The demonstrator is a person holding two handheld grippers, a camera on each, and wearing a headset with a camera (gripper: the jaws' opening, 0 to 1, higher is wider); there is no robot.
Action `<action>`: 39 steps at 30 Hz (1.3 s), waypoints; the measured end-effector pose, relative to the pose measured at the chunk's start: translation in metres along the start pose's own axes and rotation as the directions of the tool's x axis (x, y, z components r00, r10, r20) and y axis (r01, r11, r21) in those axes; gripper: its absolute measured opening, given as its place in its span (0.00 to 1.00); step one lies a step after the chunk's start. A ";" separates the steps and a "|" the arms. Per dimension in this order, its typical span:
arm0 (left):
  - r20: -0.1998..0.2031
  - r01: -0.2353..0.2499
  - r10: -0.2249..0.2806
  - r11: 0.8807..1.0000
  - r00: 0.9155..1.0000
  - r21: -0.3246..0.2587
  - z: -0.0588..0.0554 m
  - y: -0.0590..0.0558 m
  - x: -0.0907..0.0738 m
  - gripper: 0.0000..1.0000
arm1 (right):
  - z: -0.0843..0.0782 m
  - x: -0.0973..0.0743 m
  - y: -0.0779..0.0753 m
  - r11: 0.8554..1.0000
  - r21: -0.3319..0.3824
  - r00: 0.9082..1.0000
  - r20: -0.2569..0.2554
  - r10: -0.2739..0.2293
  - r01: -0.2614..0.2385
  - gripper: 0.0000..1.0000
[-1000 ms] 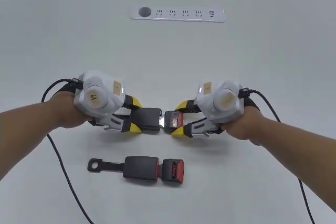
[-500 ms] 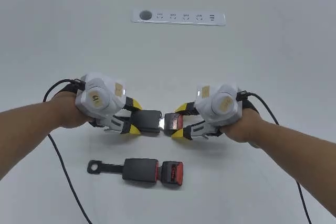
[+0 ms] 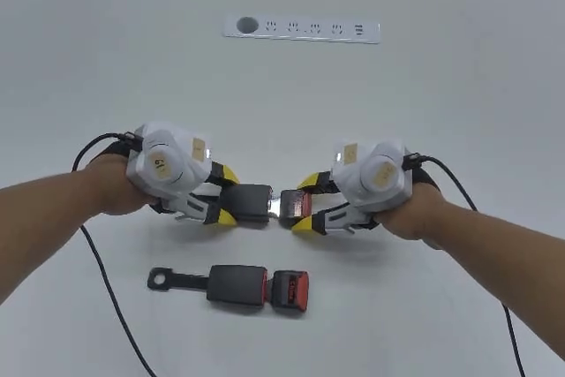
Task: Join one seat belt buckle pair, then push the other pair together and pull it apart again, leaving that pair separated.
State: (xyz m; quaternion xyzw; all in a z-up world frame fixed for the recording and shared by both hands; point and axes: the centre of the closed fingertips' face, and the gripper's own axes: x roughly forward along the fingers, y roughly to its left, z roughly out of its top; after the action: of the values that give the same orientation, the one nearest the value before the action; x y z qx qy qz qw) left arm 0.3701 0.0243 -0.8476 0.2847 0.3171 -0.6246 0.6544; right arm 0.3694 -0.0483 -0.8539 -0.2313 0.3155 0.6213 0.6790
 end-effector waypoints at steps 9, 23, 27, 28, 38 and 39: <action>-0.019 0.000 0.000 1.000 1.000 -0.003 -0.002 0.001 0.000 0.33 | -0.007 -0.007 -0.001 1.000 0.002 1.000 0.007 -0.001 0.001 0.34; -0.022 -0.005 0.004 1.000 1.000 -0.014 -0.001 0.001 0.000 0.33 | -0.025 -0.020 -0.001 1.000 -0.015 1.000 -0.009 -0.007 0.006 0.35; -0.019 -0.009 0.008 1.000 1.000 -0.020 -0.001 0.001 0.000 0.33 | -0.034 -0.027 -0.004 1.000 -0.001 1.000 -0.002 -0.020 0.020 0.35; -0.020 -0.009 0.009 1.000 1.000 -0.020 -0.001 0.001 0.000 0.33 | -0.034 -0.028 -0.004 1.000 -0.002 1.000 0.002 -0.021 0.021 0.35; -0.029 -0.010 0.009 1.000 1.000 -0.020 0.000 0.000 0.000 0.33 | -0.053 -0.052 0.000 0.999 0.015 0.999 0.004 -0.038 0.038 0.35; -0.030 -0.010 0.009 1.000 1.000 -0.021 0.000 0.000 0.000 0.34 | -0.055 -0.054 0.001 0.999 0.018 0.999 0.001 -0.039 0.039 0.35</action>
State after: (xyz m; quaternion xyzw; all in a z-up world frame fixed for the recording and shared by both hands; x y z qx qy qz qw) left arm 0.3703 0.0247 -0.8476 0.2887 0.3319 -0.6138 0.6555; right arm 0.3595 -0.1250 -0.8534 -0.2309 0.3161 0.6052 0.6932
